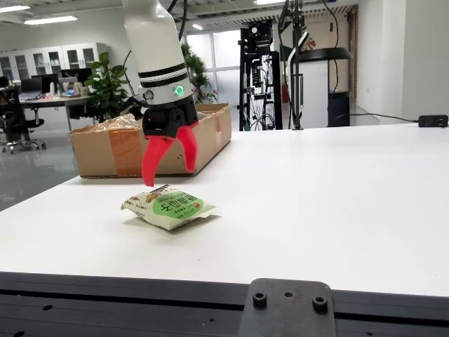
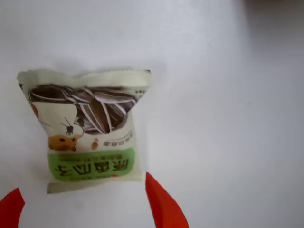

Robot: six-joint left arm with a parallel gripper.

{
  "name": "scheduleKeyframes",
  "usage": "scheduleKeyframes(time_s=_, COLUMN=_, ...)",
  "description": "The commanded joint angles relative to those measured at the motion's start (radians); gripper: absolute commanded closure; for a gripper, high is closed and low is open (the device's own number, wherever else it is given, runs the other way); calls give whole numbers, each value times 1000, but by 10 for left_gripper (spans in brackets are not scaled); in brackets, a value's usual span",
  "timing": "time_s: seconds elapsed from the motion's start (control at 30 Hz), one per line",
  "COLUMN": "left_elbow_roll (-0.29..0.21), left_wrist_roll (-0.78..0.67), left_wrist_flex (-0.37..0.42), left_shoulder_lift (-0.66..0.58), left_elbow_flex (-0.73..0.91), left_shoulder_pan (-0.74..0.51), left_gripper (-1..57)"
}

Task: Grasp a snack and put it in the bin.

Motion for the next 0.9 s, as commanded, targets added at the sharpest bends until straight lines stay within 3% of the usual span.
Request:
scheduleKeyframes(time_s=0.03, left_elbow_roll=2, left_wrist_roll=-14, left_wrist_flex=-12, left_shoulder_lift=-4, left_elbow_flex=9, left_shoulder_pan=5, left_gripper=75)
scheduleKeyframes(time_s=0.9, left_elbow_roll=2, left_wrist_roll=-86, left_wrist_flex=-112, left_shoulder_lift=94, left_elbow_flex=22, left_shoulder_pan=10, left_gripper=50)
